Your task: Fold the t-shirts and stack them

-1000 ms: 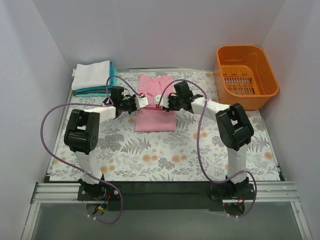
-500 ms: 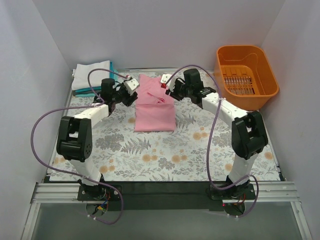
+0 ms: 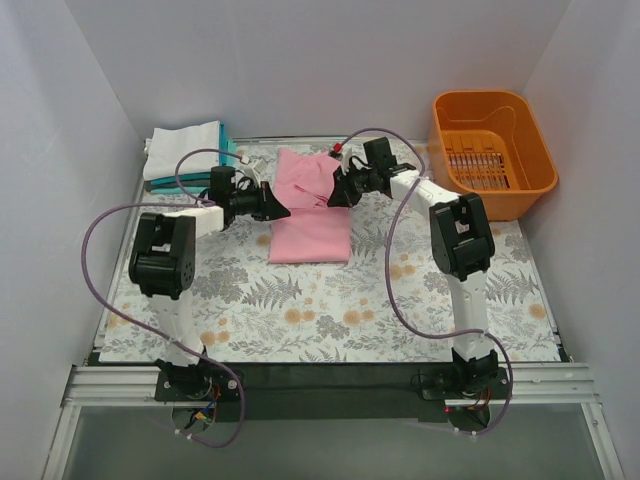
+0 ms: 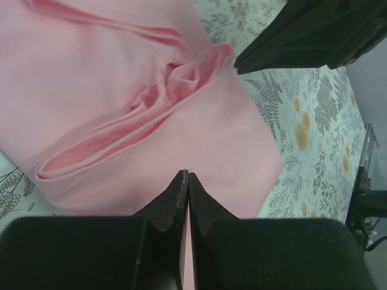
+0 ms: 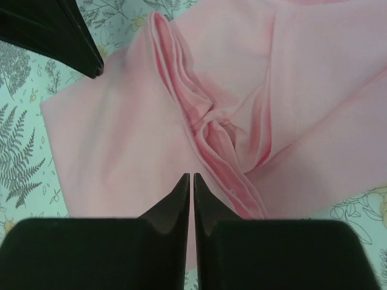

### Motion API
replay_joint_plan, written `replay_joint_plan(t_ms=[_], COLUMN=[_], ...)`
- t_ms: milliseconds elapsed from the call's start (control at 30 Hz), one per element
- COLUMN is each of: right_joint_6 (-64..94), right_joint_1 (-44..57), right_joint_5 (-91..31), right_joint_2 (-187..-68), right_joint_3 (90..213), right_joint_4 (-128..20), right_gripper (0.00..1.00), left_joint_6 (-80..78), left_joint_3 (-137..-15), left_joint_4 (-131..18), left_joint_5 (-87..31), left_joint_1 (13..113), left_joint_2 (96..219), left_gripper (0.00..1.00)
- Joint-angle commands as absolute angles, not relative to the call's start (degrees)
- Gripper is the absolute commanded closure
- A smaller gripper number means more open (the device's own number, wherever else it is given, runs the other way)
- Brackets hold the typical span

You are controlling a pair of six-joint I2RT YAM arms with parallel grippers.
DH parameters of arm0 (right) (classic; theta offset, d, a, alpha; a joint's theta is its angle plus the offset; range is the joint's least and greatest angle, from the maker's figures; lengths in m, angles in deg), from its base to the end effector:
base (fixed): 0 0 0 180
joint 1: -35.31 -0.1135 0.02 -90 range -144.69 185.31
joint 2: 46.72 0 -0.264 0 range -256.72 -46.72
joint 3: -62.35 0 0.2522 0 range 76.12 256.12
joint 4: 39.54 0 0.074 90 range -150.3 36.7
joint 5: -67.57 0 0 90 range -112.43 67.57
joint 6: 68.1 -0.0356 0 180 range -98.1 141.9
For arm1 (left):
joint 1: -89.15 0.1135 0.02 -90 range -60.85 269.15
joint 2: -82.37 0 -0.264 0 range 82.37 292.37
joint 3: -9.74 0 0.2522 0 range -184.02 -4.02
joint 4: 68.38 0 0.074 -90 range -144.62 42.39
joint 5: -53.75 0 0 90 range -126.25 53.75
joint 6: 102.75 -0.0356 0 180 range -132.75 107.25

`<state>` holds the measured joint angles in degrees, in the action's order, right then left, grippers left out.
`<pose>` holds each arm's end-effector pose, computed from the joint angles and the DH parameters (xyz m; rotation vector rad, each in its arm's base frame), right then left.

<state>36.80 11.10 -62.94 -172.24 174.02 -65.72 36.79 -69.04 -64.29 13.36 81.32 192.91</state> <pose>0.4426 0.2243 0.2030 -1.0841 1.9308 0.8852 0.3983 -0.0821 0.1711 -0.3083 2.3224 -1.4839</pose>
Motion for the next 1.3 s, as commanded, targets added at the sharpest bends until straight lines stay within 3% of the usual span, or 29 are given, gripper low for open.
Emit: replay_joint_plan(t_ms=[0, 333, 500, 633, 867, 1267], right_joint_6=[28.94, 23.13, 23.57, 22.26, 18.48, 16.89], right_joint_1=[12.63, 14.57, 14.57, 14.04, 8.95, 7.19], right_joint_5=[-69.54, -69.36, -69.89, -71.90, -75.07, -73.59], right_joint_2=[-176.17, -187.00, -179.03, -169.70, -161.77, -171.44], right_joint_3=[180.42, 187.03, 184.40, 176.94, 159.71, 151.71], right_joint_4=[-66.75, -61.03, -61.21, -60.94, -58.31, -55.75], right_gripper=[0.91, 0.89, 0.75, 0.66, 0.66, 0.71], left_joint_6=[45.34, 55.90, 52.47, 51.50, 52.38, 53.34], left_joint_3=[-73.80, -84.53, -84.10, -76.13, -61.44, -56.76], left_joint_4=[-67.53, -73.96, -70.09, -68.68, -68.50, -67.89], left_joint_5=[15.08, 17.54, 19.20, 22.81, 25.01, 20.71], left_joint_1=[81.77, 85.11, 85.28, 85.28, 85.20, 85.20], left_joint_2=[198.02, 214.55, 209.74, 198.16, 190.12, 199.00], left_gripper=[0.96, 0.96, 0.91, 0.87, 0.87, 0.92])
